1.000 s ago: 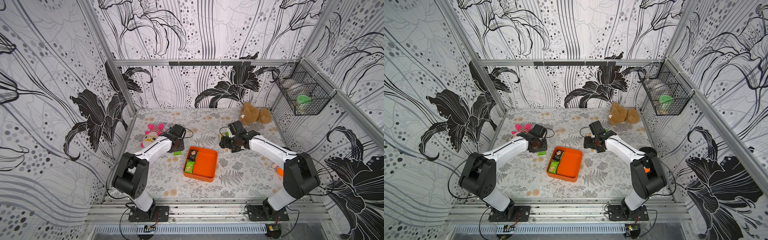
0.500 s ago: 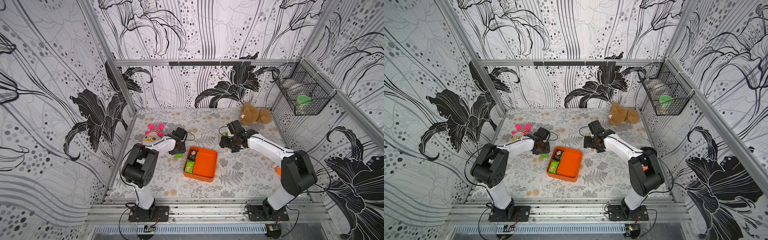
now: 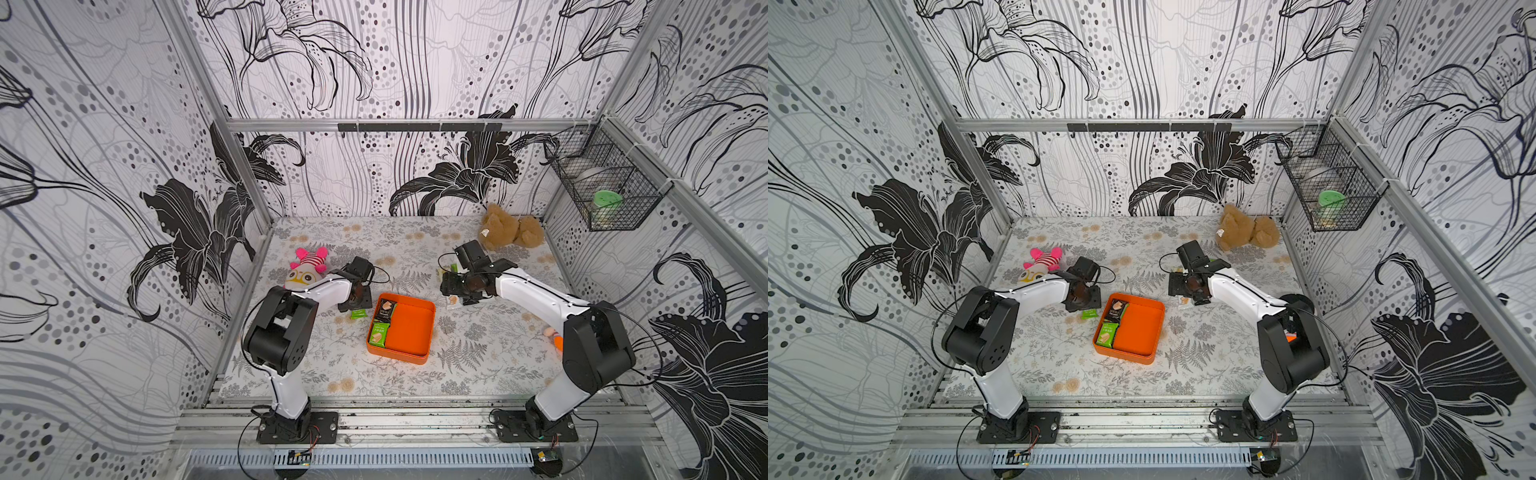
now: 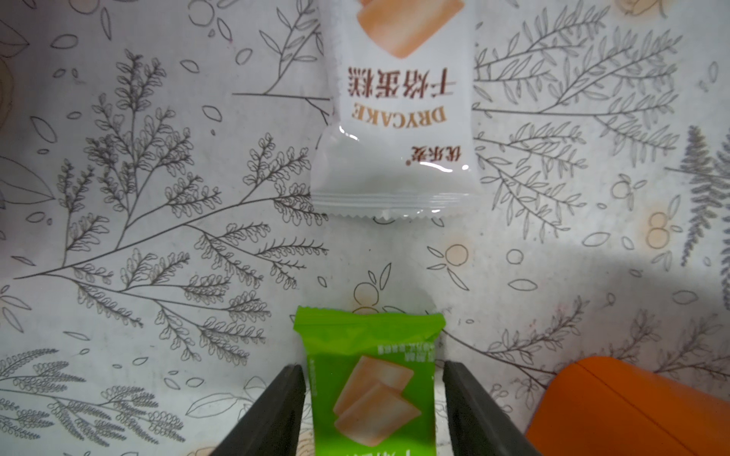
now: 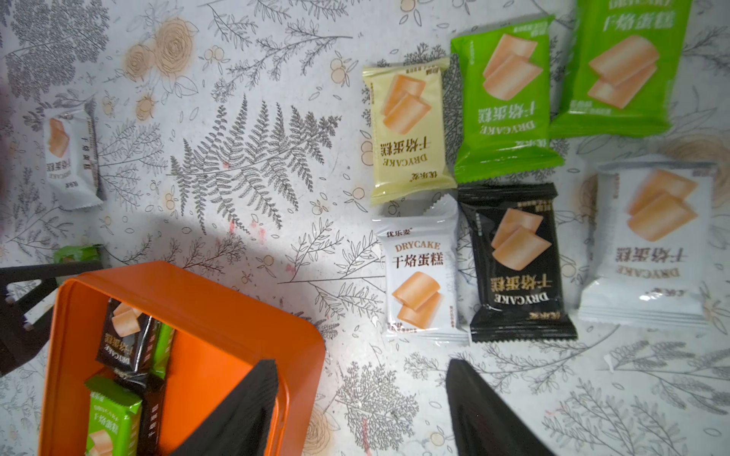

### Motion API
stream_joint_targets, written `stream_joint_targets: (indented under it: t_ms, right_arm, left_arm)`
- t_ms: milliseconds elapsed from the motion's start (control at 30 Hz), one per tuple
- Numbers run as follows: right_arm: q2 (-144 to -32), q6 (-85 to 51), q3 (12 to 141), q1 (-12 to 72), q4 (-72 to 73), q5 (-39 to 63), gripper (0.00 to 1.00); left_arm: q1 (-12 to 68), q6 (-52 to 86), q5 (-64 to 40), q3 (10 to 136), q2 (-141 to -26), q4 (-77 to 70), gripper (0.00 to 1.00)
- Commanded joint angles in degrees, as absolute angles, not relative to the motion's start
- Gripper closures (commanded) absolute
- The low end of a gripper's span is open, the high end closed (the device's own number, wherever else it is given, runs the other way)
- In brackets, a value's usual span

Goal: Take the cookies out of the storage box
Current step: Place the cookie at the center of the board, then pick up the cookie from the storage box.

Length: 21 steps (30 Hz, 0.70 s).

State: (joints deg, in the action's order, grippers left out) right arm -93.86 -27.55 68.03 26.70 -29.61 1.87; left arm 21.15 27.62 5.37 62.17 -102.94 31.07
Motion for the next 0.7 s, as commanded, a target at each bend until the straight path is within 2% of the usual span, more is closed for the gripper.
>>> stream_joint_targets:
  t_ms: [0,267,667]
  right_arm:
    - [-90.99,-26.93,66.21,26.45,-31.03,0.76,0.27]
    - [-87.99,-26.98,63.80,26.46,-30.57,0.68,0.27]
    - [-85.46,-26.36,61.86,26.36,-30.24,0.84,0.27]
  left_arm:
    - [20.93,27.90,6.32,63.29,-99.00,33.12,0.38]
    - [23.59,30.04,6.95,65.76,-92.16,37.00,0.38]
    - [37.35,36.82,12.68,73.12,-94.26,42.91,0.38]
